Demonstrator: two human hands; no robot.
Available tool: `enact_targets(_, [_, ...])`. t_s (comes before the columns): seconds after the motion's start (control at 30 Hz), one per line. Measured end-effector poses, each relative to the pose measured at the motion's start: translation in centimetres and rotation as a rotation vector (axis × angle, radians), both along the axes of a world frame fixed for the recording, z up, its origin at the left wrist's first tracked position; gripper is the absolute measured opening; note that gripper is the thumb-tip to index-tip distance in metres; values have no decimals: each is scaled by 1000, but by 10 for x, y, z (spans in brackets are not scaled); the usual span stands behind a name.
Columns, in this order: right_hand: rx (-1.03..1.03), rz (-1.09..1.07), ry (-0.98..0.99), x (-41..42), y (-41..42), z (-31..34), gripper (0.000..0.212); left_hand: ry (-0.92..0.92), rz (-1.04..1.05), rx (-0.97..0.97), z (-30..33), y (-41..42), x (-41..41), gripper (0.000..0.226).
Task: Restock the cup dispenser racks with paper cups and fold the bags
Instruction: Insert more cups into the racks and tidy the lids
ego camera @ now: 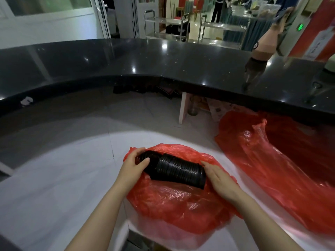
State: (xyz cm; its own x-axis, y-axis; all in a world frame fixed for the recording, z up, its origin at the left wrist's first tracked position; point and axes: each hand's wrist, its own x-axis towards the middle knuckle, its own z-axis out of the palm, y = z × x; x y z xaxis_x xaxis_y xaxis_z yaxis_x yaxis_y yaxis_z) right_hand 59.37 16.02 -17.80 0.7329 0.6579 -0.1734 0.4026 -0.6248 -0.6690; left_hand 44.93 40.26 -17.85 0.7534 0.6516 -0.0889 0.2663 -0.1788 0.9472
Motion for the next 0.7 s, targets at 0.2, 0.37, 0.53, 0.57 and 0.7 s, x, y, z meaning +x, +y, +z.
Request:
enact_targets(0.2, [62, -212, -73, -19, -15, 6, 22, -170, 99, -114, 2, -1, -12, 45])
enact_targets(0.37, [74, -142, 5, -31, -15, 12, 52, -196, 157, -273, -3, -4, -13, 46])
enact_targets(0.53, [128, -222, -73, -30, -17, 11, 45, -232, 116, -545, 1, -5, -15, 46])
enact_targets(0.57, [137, -242, -76, -29, -18, 11, 40, -231, 117, -578, 1, -6, -16, 44])
enact_targets(0.7, [147, -269, -85, -31, -17, 11, 36, -170, 90, -523, -3, -19, -17, 38])
